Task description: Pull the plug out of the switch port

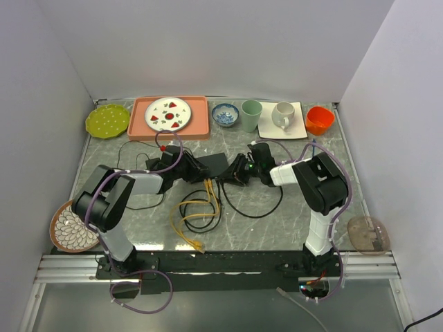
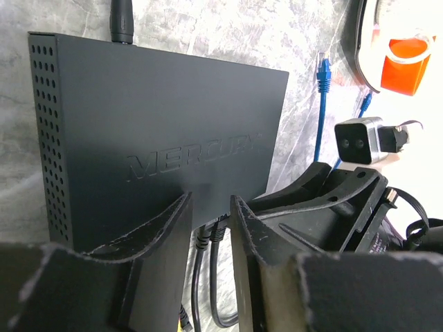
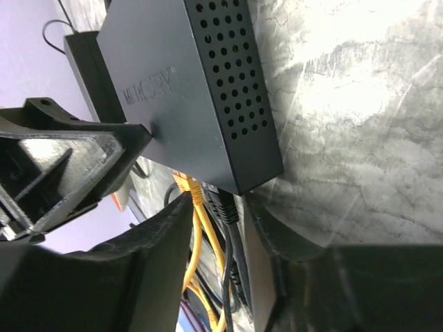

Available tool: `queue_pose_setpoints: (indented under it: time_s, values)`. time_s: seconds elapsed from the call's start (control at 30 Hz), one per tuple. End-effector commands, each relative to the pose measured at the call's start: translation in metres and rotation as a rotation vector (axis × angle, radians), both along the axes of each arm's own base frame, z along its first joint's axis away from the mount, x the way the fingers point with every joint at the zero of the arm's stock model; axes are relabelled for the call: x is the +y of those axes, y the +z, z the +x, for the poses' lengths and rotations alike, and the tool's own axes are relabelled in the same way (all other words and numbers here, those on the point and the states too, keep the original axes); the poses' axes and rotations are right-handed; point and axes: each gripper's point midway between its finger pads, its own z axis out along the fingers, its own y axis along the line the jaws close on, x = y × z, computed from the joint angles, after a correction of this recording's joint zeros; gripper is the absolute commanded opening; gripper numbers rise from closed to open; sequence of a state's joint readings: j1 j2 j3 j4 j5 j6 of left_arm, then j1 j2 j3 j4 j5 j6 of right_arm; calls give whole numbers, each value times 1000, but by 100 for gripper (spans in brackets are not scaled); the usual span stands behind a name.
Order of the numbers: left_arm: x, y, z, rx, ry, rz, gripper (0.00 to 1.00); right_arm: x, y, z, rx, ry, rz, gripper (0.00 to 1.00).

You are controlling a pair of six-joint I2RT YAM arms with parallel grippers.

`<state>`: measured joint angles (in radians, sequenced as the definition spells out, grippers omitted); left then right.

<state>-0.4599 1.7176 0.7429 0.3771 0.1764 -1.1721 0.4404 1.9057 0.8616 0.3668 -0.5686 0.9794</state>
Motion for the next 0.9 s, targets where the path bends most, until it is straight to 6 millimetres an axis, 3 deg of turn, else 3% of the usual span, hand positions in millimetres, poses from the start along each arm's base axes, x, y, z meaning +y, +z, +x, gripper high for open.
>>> queue_pose_setpoints:
  time_s: [0.0,0.43,0.87]
  values:
    - [0,-6,-1,14,-4,10,35,3,5,11,3,-67,57,40]
    - [2,-13,-4,29,-5,19,34,8,1,13,17,-109,103,38]
    - [2,-15,-5,34,-3,21,34,13,-8,12,34,-97,94,29]
